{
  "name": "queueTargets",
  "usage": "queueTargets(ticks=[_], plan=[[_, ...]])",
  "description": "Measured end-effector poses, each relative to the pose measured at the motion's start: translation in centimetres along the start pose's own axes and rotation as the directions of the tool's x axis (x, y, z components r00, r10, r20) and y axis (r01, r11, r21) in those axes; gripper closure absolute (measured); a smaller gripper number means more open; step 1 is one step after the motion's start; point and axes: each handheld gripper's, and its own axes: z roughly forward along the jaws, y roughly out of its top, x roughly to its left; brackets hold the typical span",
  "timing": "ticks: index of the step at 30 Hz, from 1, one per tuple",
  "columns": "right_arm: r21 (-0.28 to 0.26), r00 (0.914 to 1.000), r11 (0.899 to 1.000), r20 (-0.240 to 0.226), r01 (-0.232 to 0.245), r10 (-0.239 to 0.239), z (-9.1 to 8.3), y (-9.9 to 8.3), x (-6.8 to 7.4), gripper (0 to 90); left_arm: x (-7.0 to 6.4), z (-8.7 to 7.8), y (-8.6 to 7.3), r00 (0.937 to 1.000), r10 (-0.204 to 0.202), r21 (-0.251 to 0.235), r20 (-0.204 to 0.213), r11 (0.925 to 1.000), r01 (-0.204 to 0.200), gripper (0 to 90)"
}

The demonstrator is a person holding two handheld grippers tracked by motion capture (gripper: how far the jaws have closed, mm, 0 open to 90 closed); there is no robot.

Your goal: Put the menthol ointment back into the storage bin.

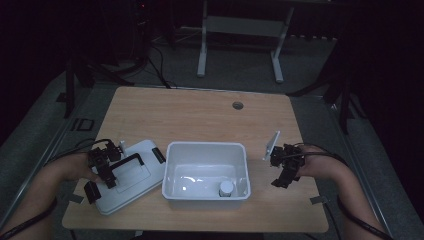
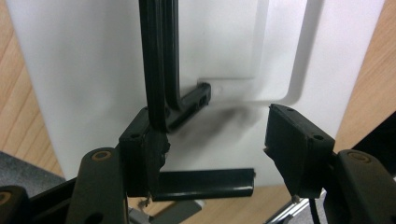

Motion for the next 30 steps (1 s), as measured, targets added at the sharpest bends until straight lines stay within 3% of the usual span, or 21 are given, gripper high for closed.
queueTargets(ticks=[4, 8, 12, 16, 21, 29, 30], plan=[[0.034, 0.9999, 0.999, -0.008, -0.012, 0.012, 1.2, -1.0, 0.2, 15.4, 0.1, 0.2, 0.3, 0.9996, 0.005, 0.016, -0.028, 0.9999, -0.005, 43.3], [0.065, 0.9992, 0.998, -0.034, -0.018, 0.02, 2.7, -1.9, 0.4, 15.4, 0.2, 0.1, 0.6, 0.9988, 0.003, -0.001, -0.049, 1.0, -0.003, 48.9], [0.081, 0.9984, 0.996, -0.043, -0.034, 0.037, 4.0, -2.6, 0.5, 15.4, 0.3, 0.3, 0.9, 0.9988, -0.024, 0.012, -0.042, 0.9996, 0.025, 59.1], [0.094, 0.9982, 0.995, -0.038, -0.043, 0.047, 4.6, -3.0, 0.5, 15.4, 0.2, 0.3, 1.0, 0.9993, -0.021, 0.014, -0.029, 0.9997, 0.021, 65.8], [0.073, 0.9978, 0.996, -0.033, -0.055, 0.057, 4.9, -3.1, 0.5, 15.5, 0.2, 0.3, 1.1, 0.9985, -0.043, 0.008, -0.035, 0.999, 0.043, 70.2], [0.086, 0.9974, 0.995, -0.039, -0.058, 0.061, 6.1, -3.6, 0.8, 15.4, 0.2, 0.5, 1.2, 0.9966, -0.068, 0.012, -0.048, 0.9976, 0.069, 78.9], [0.09, 0.997, 0.994, -0.038, -0.064, 0.068, 6.3, -3.6, 0.8, 15.5, 0.1, 0.7, 1.2, 0.998, -0.058, 0.009, -0.026, 0.9983, 0.058, 78.9]])
